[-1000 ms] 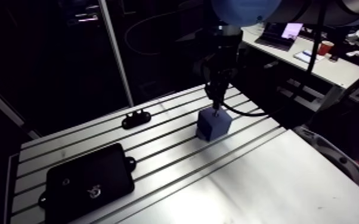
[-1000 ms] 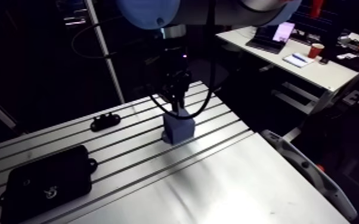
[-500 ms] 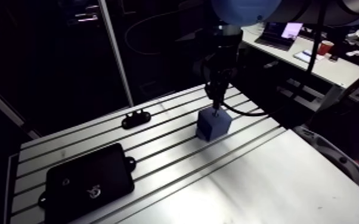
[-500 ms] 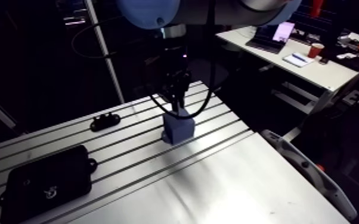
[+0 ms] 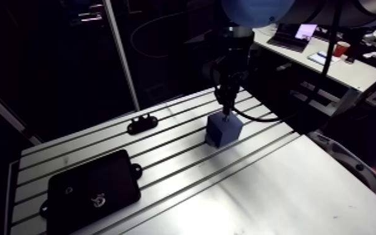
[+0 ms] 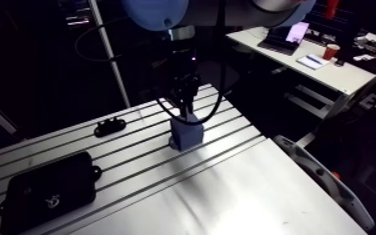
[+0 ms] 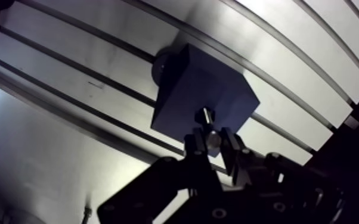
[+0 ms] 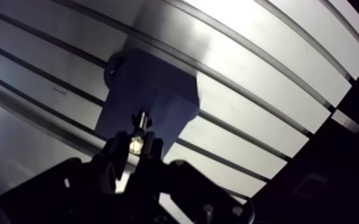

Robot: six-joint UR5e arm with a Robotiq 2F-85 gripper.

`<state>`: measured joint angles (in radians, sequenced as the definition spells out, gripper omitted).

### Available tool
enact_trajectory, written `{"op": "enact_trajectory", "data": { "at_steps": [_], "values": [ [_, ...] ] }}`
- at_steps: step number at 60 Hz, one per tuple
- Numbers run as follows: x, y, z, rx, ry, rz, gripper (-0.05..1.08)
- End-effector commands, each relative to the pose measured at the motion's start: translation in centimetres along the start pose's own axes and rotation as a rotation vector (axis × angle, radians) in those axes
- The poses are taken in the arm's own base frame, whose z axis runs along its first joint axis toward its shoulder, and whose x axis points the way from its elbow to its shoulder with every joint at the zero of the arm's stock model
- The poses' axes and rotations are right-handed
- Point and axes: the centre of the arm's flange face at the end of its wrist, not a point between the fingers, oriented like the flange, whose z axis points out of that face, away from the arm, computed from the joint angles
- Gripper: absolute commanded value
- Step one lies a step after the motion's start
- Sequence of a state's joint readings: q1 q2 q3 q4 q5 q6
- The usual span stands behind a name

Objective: Pick up the M10 bolt and insert it into the hex recess until seated.

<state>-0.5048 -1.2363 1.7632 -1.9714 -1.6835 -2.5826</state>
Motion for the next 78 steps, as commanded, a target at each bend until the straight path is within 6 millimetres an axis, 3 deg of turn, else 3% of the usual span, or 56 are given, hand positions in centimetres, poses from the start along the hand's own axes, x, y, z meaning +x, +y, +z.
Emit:
{"op": "enact_trajectory", "data": {
  "at_steps": [1,42,51,59,71,78],
  "values": [
    [0.02,0.02,0.03,-0.001,0.000,0.001,1.04],
    [0.17,0.21,0.29,-0.011,0.007,-0.008,1.03],
    [0.14,0.19,0.22,-0.013,0.008,-0.024,0.97],
    [0.09,0.25,0.21,-0.012,0.009,-0.029,0.89],
    [0.08,0.20,0.16,-0.013,0.012,-0.055,0.47],
    [0.08,0.19,0.09,-0.014,0.014,-0.055,0.39]
  ]
}}
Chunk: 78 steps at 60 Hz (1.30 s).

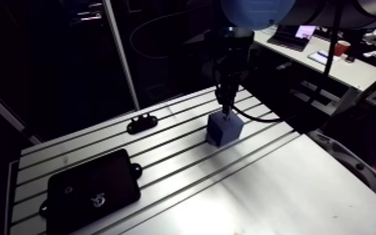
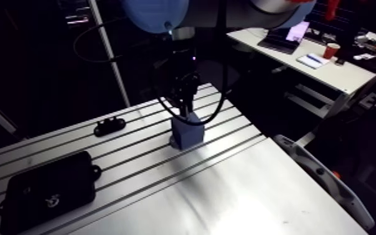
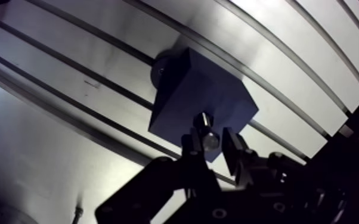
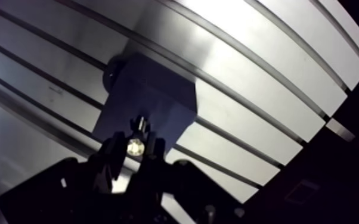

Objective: Pick up the M10 bolt and insert it into the hex recess until seated.

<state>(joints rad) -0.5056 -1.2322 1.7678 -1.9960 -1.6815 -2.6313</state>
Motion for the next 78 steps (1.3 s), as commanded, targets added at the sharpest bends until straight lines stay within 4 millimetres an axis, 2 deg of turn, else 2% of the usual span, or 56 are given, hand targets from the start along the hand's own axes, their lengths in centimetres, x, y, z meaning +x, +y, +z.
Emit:
{"op": "enact_trajectory", "data": {
  "at_steps": [1,39,68,76,78],
  "values": [
    [-0.1,0.1,0.0,-0.001,0.003,-0.007,0.37],
    [0.2,0.0,-0.8,0.001,0.057,0.010,0.35],
    [-0.6,-0.4,-2.3,-0.015,0.071,0.150,0.36],
    [-0.7,-0.6,-2.9,-0.022,0.074,0.224,0.43],
    [-0.8,-0.7,-3.2,-0.027,0.074,0.259,0.55]
  ]
}}
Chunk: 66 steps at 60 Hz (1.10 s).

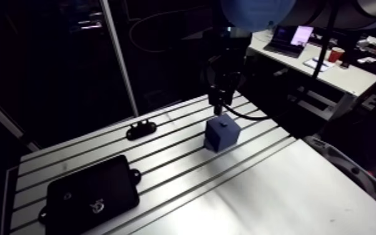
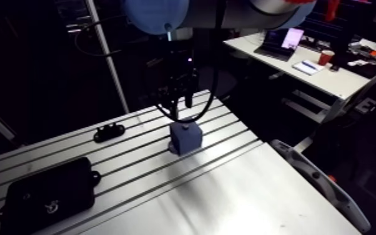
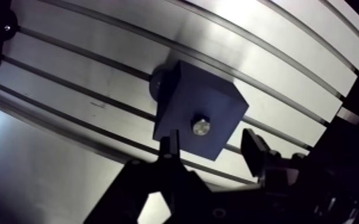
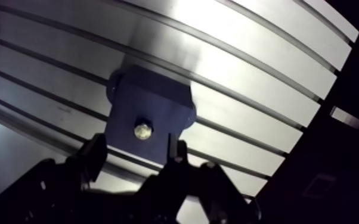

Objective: Pick up the M10 bolt and insert it into the hex recess until seated.

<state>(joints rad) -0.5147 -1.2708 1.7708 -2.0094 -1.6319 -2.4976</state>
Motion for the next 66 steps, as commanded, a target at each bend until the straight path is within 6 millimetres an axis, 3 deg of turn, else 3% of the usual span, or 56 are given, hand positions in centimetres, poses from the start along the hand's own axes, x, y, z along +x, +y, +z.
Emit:
{"op": "enact_trajectory", "data": {
  "at_steps": [1,2,4,12,21,66],
  "values": [
    [-0.4,-0.3,-1.2,-0.018,0.006,0.111,0.55],
    [-0.4,-0.3,-1.2,-0.018,0.006,0.111,0.55],
    [-0.5,-0.4,-1.4,-0.021,0.007,0.160,0.68],
    [-0.5,-0.5,-1.1,-0.016,0.005,0.206,0.89],
    [-0.4,-0.6,-0.8,-0.007,0.003,0.206,1.01],
    [-1.7,-1.3,1.8,0.030,-0.031,0.271,1.07]
  ]
}}
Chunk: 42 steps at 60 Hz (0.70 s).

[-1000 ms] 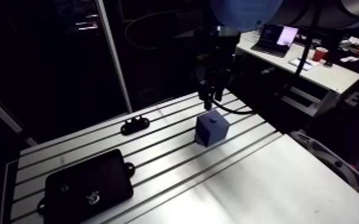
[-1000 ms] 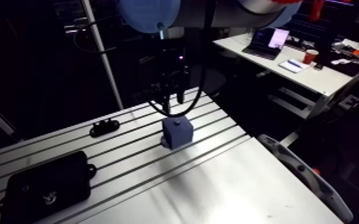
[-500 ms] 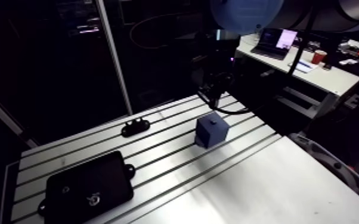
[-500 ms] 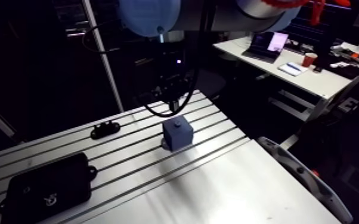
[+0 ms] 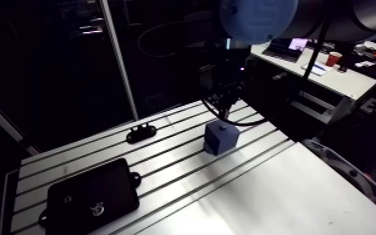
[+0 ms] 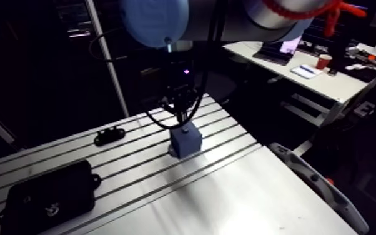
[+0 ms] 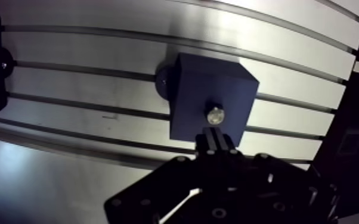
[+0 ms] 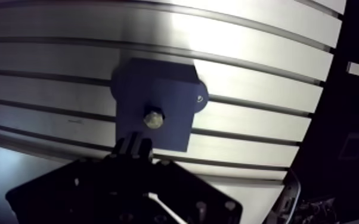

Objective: Pick up the M10 bolt and insert it into the hex recess until seated.

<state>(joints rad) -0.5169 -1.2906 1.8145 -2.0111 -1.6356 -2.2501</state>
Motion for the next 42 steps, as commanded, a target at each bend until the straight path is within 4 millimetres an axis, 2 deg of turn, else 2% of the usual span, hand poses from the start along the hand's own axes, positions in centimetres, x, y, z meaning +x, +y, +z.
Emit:
{"op": "enact_trajectory", "data": {
  "at_steps": [1,13,42],
  "values": [
    [-0.8,0.0,1.0,0.015,-0.014,0.023,1.07],
    [-1.7,0.8,1.6,0.022,-0.022,0.035,1.08],
    [-1.7,1.2,1.7,0.001,0.005,0.034,1.08]
  ]
}}
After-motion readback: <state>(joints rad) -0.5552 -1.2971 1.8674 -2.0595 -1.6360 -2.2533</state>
